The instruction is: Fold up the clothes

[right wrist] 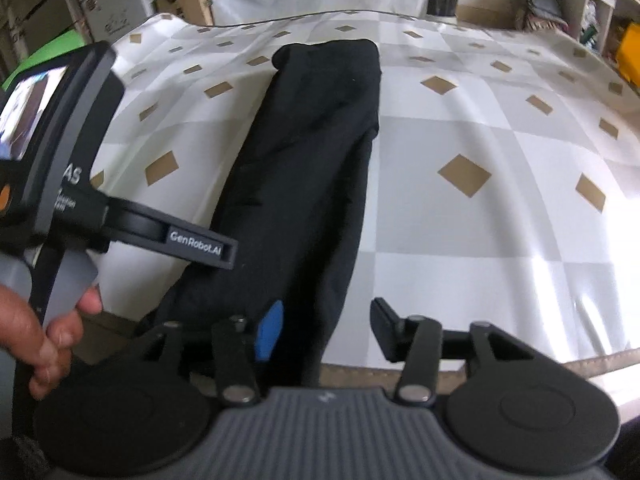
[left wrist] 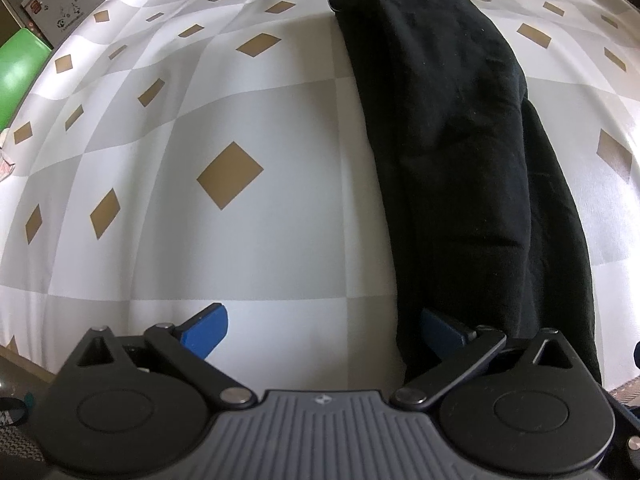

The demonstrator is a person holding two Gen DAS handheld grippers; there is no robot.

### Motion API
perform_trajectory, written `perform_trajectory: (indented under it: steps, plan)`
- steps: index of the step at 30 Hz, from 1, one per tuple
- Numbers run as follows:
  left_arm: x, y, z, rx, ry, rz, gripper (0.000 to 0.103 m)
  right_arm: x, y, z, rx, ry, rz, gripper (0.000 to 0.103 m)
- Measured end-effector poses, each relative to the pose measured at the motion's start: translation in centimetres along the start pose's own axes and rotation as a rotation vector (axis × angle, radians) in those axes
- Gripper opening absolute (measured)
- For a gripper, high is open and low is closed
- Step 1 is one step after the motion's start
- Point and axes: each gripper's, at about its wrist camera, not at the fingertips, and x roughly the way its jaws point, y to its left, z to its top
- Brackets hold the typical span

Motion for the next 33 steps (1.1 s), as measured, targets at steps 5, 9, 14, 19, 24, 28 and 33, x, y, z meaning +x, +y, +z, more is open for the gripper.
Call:
perform_trajectory:
  steps: [5,9,14,19,24,28,33]
  plan:
    - [0.1,0.2,0.0,0.003,-0.004,0.007,0.103,-0.4,0.9,0.0,-0.068,-0.049,0.013,0.049]
    - [0.3,0.5,0.0,-0.007,0.001,0.009,0.103,0.4,2.4,-0.3,-0.166,-0.039,0.070,0.050]
    - [0.4,0.7,0.0,-0.009,0.003,0.014,0.103,2.5,3.1,-0.8,-0.195,0.025,0.091,0.050]
    - [0.2,0.6,0.0,-0.009,0.004,0.017,0.103,3.1,2.2,-0.5,-0.120,0.054,0.122,0.050]
    - [0.2,0.8,0.2,-0.020,0.016,0.008,0.103,2.5,1.7,0.5,-0.094,0.073,0.102,0.050]
    - [-0.4,1.4,0.6,-0.069,0.007,-0.038,0.101,1.0,0.2,2.4,-0.056,0.027,0.062,0.052]
    - [-0.9,0.7,0.8,-0.060,0.020,-0.085,0.101,0.8,-0.9,5.3,-0.114,0.022,0.055,0.057]
